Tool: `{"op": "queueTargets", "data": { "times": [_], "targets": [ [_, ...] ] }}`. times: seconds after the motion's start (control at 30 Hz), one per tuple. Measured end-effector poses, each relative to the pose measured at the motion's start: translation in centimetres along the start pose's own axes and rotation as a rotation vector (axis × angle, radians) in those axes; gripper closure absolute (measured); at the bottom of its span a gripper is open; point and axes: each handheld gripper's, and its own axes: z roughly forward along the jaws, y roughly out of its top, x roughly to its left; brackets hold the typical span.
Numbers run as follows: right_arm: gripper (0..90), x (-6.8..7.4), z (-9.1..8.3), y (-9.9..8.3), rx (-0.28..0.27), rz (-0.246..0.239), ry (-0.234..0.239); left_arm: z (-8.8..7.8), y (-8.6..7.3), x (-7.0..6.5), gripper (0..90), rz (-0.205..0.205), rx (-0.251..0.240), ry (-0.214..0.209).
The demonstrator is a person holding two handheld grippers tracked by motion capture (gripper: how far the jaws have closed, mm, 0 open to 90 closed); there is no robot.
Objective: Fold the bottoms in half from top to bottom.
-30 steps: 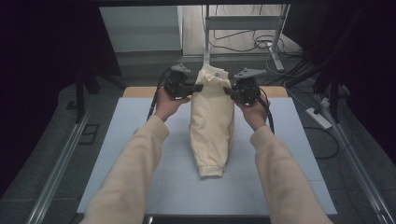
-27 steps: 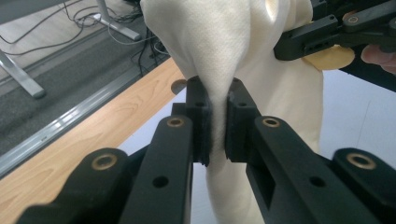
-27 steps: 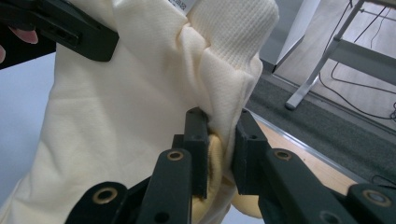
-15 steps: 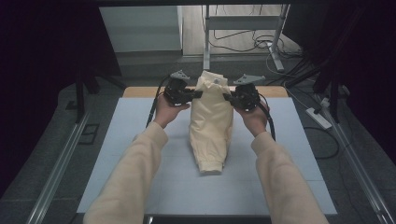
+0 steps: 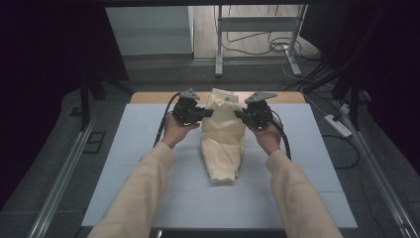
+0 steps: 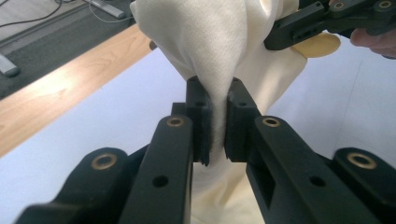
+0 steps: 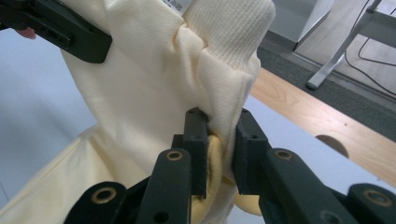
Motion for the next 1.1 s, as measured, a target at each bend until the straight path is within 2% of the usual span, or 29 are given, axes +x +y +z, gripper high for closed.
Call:
{"op": "queueTargets", "data": {
  "times": [0.37, 0.6, 0.77, 0.93, 1.1],
  "targets": [
    [76.8, 0.3, 0.2, -2.2, 0.016, 0.008, 0.034, 0.8, -1.7, -0.8, 82.1, -0.001, 0.015, -0.025],
    [76.6, 0.8, 0.4, -2.9, 0.031, 0.000, 0.041, 0.9, -2.7, -1.3, 81.8, -0.010, 0.025, -0.028],
    [76.3, 1.2, 0.4, -3.6, 0.037, 0.000, 0.055, 0.9, -3.4, -1.6, 81.7, -0.005, 0.039, -0.040],
    [76.0, 1.7, 0.4, -4.2, 0.043, -0.002, 0.059, 0.9, -4.0, -2.2, 81.5, 0.007, 0.049, -0.036],
    [75.9, 1.9, 0.4, -4.7, 0.052, -0.005, 0.063, 1.1, -4.5, -2.3, 81.3, 0.002, 0.052, -0.045]
  ]
}}
